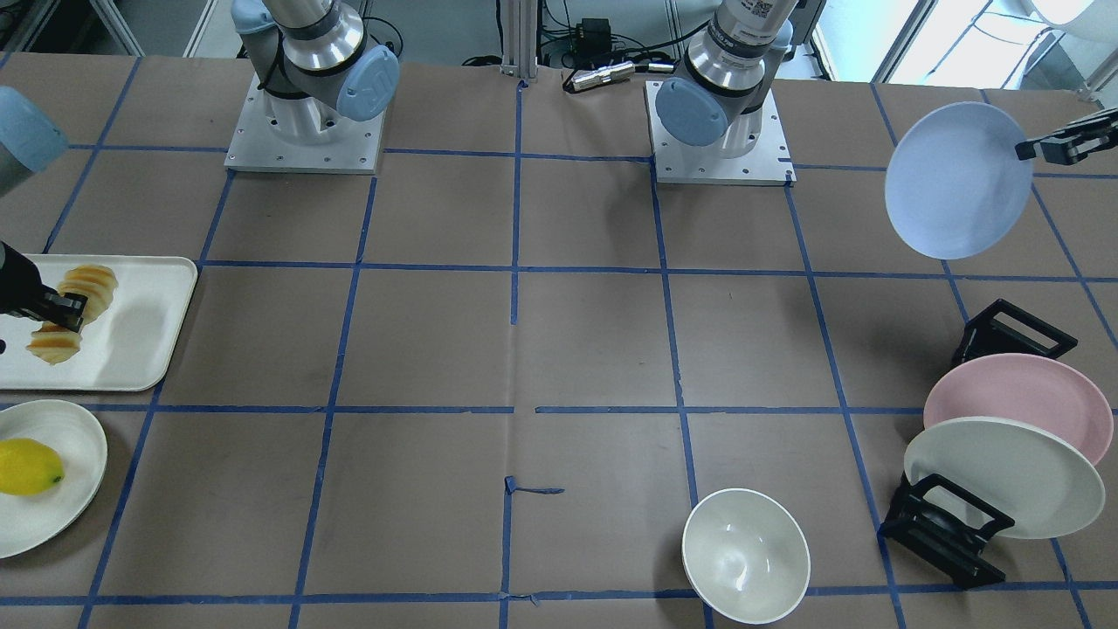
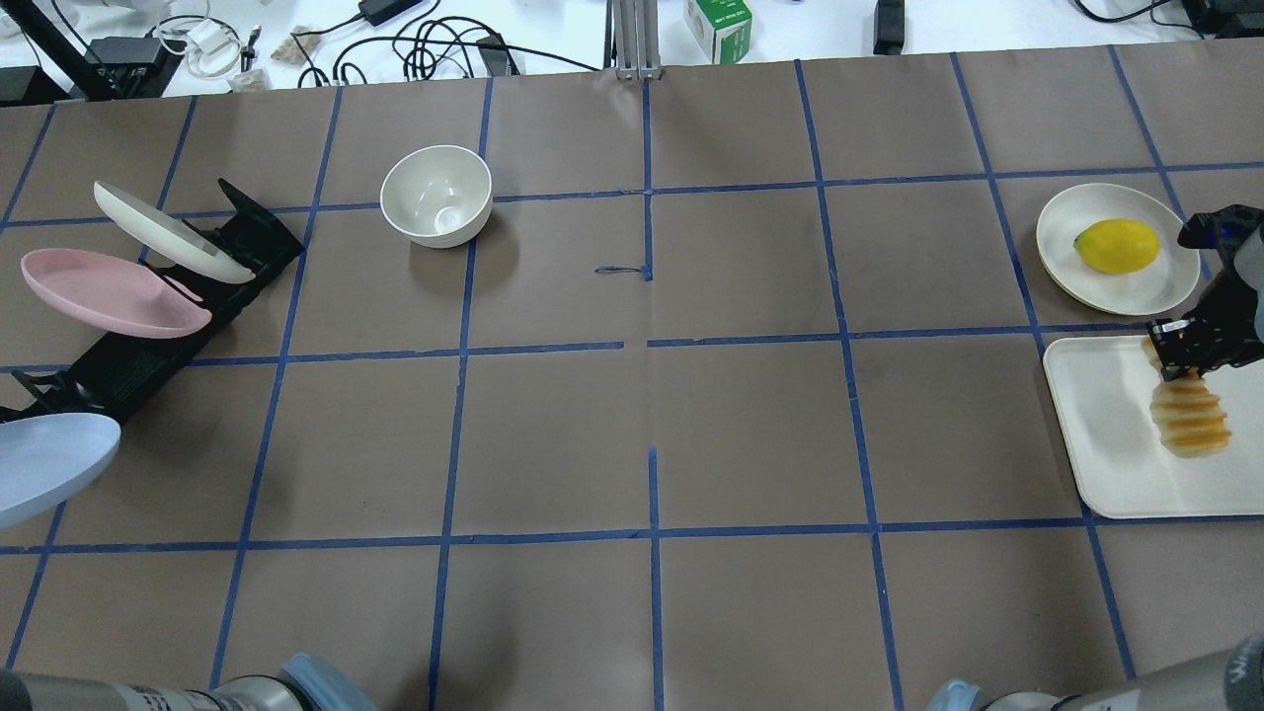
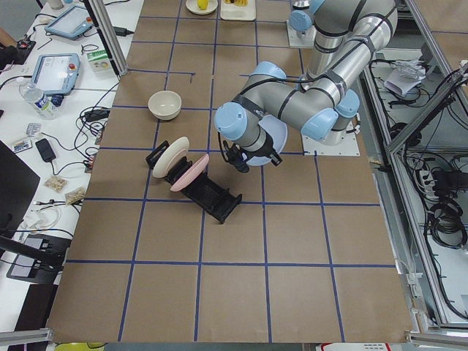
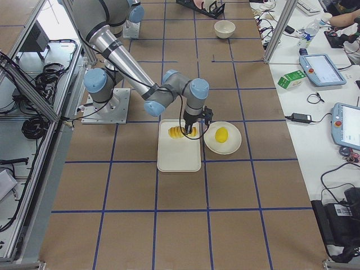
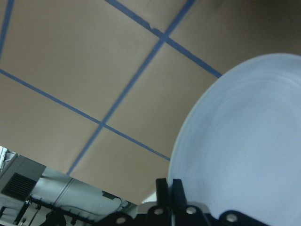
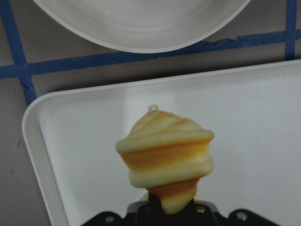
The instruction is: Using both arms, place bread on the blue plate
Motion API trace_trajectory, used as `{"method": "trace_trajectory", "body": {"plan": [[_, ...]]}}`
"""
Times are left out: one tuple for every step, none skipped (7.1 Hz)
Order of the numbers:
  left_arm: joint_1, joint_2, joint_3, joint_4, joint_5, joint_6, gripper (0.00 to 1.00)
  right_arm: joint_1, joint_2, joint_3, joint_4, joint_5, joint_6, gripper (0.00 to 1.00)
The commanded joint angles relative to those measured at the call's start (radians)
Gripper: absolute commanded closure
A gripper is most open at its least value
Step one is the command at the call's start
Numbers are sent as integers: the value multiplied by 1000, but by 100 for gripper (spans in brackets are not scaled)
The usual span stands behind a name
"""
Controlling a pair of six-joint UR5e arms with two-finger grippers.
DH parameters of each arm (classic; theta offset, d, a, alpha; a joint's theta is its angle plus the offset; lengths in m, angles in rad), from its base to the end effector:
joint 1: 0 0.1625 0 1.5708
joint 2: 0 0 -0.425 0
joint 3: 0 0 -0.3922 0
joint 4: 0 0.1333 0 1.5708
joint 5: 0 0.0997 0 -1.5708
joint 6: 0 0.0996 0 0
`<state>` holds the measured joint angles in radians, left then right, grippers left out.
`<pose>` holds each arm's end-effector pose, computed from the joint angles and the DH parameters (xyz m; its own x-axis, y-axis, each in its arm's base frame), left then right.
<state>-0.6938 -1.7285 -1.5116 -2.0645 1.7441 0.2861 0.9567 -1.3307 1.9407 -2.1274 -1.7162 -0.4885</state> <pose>0.2986 -0.3994 0.4066 -0.8553 -0.5177 0.0203 -0.4133 0.7053 0.5759 -0.2007 -0.4909 0.2469 -0.9881 0.1149 0.1027 0.1265 0.9853 0.1150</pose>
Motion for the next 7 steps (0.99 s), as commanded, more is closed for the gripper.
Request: {"method": "trace_trajectory", "body": {"plan": [[-204, 47, -77, -54, -238, 53, 100, 77, -45, -141, 177, 41, 131, 100], [-305, 47, -105, -1, -365, 50, 100, 123, -47, -216, 248, 38, 155, 100], [-413, 55, -157, 112, -473, 39, 100, 151, -48, -280, 358, 43, 178, 100], [-502, 50, -229, 241, -521, -72, 100, 187, -48, -331, 404, 41, 195, 100], [-583, 59, -301, 364, -610, -213, 100, 229, -48, -357, 432, 43, 197, 100], [-674, 41, -361, 532, -630, -331, 100, 275, -53, -364, 444, 67, 240, 100], [-778, 23, -398, 745, -630, -548, 100, 316, -73, -364, 443, 82, 248, 100]]}}
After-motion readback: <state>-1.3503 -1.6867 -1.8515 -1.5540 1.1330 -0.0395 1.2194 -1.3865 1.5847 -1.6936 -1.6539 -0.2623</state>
